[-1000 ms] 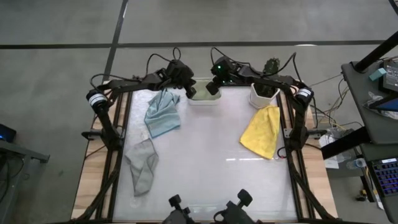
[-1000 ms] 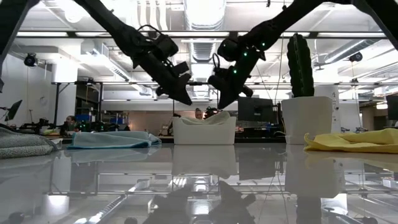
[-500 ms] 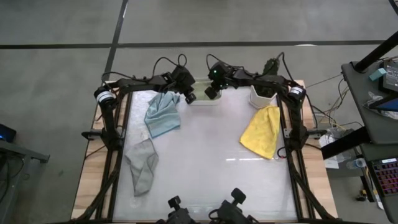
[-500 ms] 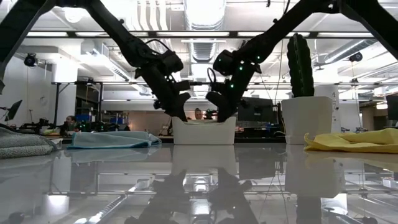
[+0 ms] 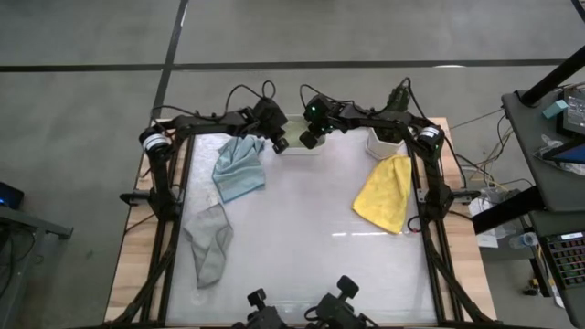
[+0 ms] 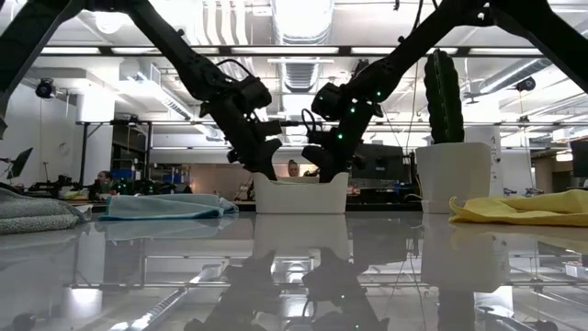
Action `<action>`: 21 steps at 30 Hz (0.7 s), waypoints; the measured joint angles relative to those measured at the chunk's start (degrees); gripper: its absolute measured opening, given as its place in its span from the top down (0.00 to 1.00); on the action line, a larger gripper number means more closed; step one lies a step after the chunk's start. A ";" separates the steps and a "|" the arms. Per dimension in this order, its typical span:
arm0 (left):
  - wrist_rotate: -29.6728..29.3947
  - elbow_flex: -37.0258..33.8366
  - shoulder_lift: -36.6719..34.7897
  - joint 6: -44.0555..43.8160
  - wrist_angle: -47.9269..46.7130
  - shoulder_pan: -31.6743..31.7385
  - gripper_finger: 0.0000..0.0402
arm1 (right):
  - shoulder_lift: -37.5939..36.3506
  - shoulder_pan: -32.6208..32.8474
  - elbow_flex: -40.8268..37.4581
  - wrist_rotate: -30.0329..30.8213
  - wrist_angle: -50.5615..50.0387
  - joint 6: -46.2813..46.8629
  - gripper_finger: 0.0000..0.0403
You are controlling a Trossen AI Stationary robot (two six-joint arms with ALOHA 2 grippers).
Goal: Fold microfiber towels
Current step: Put the green cloth into the bin, then fold the gray cloth
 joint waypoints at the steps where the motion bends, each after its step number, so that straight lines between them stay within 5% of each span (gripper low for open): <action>1: -0.34 0.01 0.29 -0.08 0.21 -0.13 1.00 | -0.06 0.00 0.00 -0.01 -0.09 0.02 0.97; 13: -2.79 -0.04 -6.33 -1.45 -2.78 -1.57 1.00 | -5.10 2.19 -0.16 0.64 -2.53 0.21 0.97; 21: -2.68 -0.42 -15.59 -2.70 -12.88 -10.63 1.00 | -11.02 8.06 -3.42 0.65 -1.81 1.70 0.97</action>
